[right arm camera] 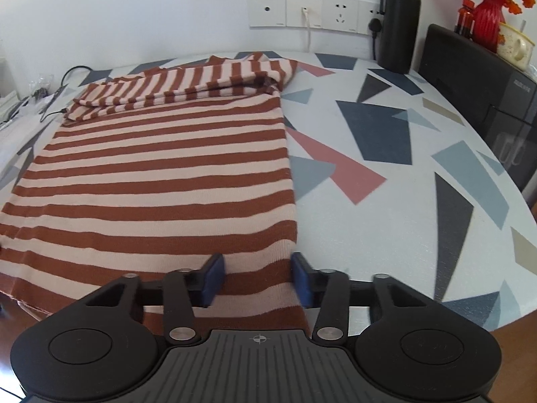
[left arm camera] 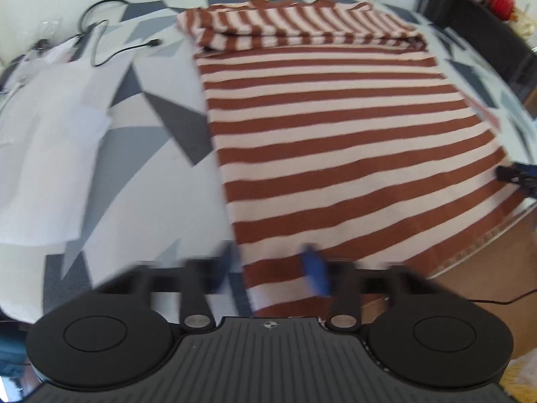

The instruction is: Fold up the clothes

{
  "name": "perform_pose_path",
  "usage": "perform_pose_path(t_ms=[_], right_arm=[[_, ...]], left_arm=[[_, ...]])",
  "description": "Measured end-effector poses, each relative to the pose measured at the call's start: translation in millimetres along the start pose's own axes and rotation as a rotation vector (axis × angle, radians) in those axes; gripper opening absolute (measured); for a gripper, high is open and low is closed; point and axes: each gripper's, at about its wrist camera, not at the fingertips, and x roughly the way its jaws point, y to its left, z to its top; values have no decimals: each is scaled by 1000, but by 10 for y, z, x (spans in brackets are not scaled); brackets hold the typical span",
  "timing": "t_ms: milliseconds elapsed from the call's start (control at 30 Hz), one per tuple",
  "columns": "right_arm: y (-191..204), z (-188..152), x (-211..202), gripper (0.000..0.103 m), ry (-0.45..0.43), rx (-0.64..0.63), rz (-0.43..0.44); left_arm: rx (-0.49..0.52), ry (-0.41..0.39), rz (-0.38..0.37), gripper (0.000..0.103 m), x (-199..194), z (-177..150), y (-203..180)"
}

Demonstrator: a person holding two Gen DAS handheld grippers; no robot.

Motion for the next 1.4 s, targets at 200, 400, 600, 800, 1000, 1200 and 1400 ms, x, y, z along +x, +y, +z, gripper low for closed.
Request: perform_pose_path(t_ms=[200,400,600,800,1000,1200,1400], right_arm=[[9,37,-21,7,-10,47,31],[-102,-73,-285,6,-41,87,68],[16,-350,-677,6,-21,43,98],[99,-507,-1040,6,-5,53,119],[23,-77,-1266,6,-127,108,138],[-25,618,-1195,6,-252,129,132],[-46,1227,-787,6,-292,111,86]], left_arm=[[-55,-46,-28,9,-23,-51,52],[-71,-116,-80,8,-340,-219,115],[-62,-145,-117,8,-681,-504,56],[-154,-197,-161,8,-888,-709,131],[-206,-350,-199,8,-1059,-329,270],[-169,-493,-157,7,-1074,296,293],[-213,-538,-118,5,-843,900,434]])
